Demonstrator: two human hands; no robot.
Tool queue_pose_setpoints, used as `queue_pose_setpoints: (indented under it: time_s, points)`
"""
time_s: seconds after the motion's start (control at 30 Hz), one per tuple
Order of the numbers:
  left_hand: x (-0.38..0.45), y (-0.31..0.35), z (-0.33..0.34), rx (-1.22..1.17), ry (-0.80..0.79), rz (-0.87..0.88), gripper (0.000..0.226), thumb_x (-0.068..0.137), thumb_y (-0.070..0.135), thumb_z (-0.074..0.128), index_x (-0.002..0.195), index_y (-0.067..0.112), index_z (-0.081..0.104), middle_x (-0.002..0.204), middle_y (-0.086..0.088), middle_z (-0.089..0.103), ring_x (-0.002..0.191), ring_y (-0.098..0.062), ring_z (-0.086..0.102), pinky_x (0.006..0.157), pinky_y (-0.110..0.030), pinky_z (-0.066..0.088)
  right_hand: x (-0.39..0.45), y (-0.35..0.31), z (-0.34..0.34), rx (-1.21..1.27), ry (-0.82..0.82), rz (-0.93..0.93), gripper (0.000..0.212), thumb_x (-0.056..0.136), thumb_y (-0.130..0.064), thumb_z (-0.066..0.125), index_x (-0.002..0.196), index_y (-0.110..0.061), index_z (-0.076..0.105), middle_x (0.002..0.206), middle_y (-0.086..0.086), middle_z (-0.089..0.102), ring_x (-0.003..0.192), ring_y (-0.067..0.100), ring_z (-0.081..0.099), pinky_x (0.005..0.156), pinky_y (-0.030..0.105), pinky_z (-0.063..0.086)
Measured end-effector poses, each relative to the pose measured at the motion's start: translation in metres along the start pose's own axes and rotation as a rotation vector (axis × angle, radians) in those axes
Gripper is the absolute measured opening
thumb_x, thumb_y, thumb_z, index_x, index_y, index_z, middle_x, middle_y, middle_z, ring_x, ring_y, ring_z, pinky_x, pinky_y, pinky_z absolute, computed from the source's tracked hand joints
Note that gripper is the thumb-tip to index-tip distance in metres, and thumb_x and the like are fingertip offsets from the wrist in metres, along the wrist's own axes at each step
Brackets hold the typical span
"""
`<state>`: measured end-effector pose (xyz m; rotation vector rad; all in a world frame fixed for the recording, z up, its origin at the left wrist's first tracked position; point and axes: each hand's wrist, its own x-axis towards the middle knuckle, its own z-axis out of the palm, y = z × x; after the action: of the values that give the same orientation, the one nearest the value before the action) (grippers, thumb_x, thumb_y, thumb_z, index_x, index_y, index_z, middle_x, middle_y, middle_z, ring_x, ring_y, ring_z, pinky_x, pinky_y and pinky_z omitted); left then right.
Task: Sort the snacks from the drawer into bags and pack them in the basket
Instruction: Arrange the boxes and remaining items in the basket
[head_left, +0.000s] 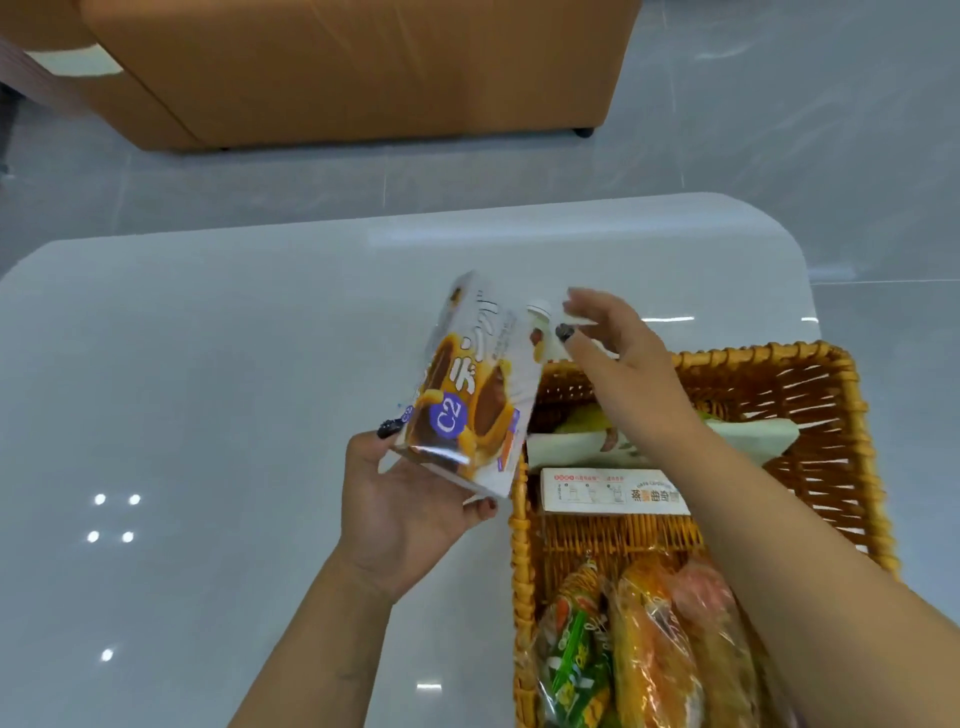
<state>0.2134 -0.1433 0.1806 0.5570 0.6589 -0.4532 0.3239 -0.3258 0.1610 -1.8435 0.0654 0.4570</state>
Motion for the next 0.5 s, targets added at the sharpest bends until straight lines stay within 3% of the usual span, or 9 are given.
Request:
queue_pose_setpoints:
  time_s: [0.13,0.23,0.3,0.4,0.5]
  points:
    - [-0.005,-0.005,0.014,0.020,-0.010,-0.087,0.068,0.045,0.049,0.084,0.103,0.016,0.077,0.118,-0.012,0.070,0.100,-0.035,0.069,0.081,-0.051,0.057,-0.023,-0.019,-0.030,0.379,-0.143,0.130,0.060,0.082,-0.032,0.065,0.138,-0.034,0.042,0.132,-0.005,0.056,0.107,0.016,0.065,0.083,0.034,0.057]
    - [0.001,-0.010,0.028,0.431,0.184,-0.077,0.043,0.088,0.052,0.044,0.104,0.021,0.070,0.105,-0.007,0.075,0.097,-0.029,0.069,0.093,-0.052,0.049,-0.043,-0.020,-0.050,0.252,-0.239,0.088,0.051,0.079,-0.020,0.070,0.128,-0.027,0.056,0.110,-0.004,0.071,0.092,0.016,0.071,0.071,0.030,0.059]
    - [0.004,-0.012,0.036,0.630,0.212,-0.068,0.036,0.099,0.044,0.034,0.109,0.025,0.063,0.100,-0.003,0.076,0.095,-0.024,0.070,0.088,-0.045,0.054,-0.057,-0.013,-0.065,0.155,-0.217,0.069,0.041,0.075,-0.013,0.073,0.115,-0.023,0.066,0.102,-0.008,0.072,0.086,0.012,0.071,0.067,0.025,0.058]
    - [0.000,-0.019,0.038,0.813,0.127,0.030,0.026,0.086,0.039,0.061,0.108,0.026,0.064,0.090,0.007,0.076,0.085,-0.011,0.072,0.078,-0.031,0.058,-0.078,0.003,-0.088,0.090,-0.173,0.089,0.032,0.072,-0.007,0.076,0.099,-0.024,0.071,0.098,-0.009,0.071,0.088,0.014,0.070,0.066,0.027,0.060]
    - [-0.008,-0.037,0.037,1.219,-0.008,0.125,0.030,0.079,0.019,0.080,0.103,0.031,0.066,0.110,0.009,0.071,0.095,-0.005,0.069,0.075,-0.023,0.058,-0.104,0.021,-0.097,0.029,-0.185,0.115,0.036,0.071,0.001,0.076,0.097,-0.023,0.072,0.096,-0.013,0.070,0.090,0.008,0.069,0.064,0.021,0.057]
